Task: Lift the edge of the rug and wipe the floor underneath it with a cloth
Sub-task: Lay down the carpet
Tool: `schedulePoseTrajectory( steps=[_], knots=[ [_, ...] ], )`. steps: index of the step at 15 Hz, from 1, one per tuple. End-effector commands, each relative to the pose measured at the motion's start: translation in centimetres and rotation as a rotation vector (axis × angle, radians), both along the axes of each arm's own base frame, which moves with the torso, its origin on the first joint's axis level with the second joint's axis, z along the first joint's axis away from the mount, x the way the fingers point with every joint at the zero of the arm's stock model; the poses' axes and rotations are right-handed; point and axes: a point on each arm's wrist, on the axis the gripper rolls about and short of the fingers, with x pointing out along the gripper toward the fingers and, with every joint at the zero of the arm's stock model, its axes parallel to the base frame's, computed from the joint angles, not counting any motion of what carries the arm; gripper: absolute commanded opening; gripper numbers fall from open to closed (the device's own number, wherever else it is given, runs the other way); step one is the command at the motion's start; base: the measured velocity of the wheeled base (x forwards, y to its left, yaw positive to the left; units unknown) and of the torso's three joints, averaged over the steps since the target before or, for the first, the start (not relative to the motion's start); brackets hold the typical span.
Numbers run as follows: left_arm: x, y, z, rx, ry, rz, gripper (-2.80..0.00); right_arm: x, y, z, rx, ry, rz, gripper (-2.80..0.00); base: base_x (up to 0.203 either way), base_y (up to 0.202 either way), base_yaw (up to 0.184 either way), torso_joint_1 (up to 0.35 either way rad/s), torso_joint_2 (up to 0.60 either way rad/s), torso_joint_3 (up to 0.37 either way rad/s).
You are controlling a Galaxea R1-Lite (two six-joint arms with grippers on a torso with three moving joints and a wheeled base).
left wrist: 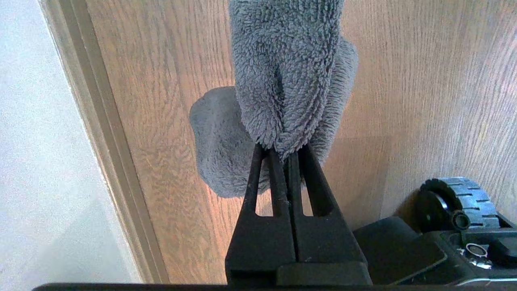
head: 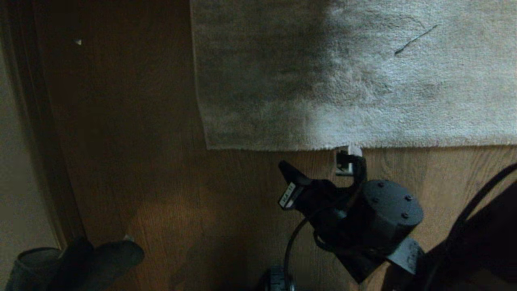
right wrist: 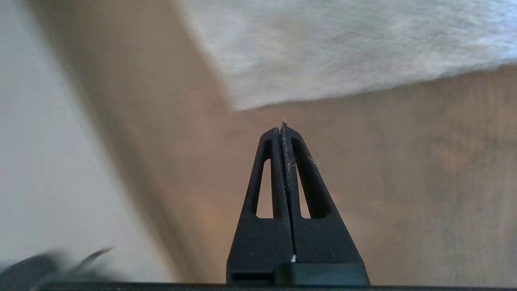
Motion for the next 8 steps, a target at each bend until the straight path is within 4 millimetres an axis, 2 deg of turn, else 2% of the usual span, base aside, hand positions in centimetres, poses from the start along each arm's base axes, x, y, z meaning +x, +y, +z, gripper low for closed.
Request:
schedulePoseTrajectory(
  steps=[1,4,8],
  knots=[
    [0.0,0.0,0.0,0.0,0.0,0.0,-2.8,1.8,0.4,-2.1,-0.029,0.016,-0.041,-2.8,0.0,0.0,0.0,0.0,0.0,0.0],
    [0.0,0.0,0.0,0.0,0.0,0.0,-2.8,3.2,0.0,-3.0,-0.107,-0.008,-0.09,-2.8,0.0,0.0,0.0,0.0,0.0,0.0],
    [0.0,0.0,0.0,0.0,0.0,0.0,-2.8,5.2,0.6,-1.5,-0.151,-0.128,-0.142,-2.8,0.0,0.0,0.0,0.0,0.0,0.0]
  ],
)
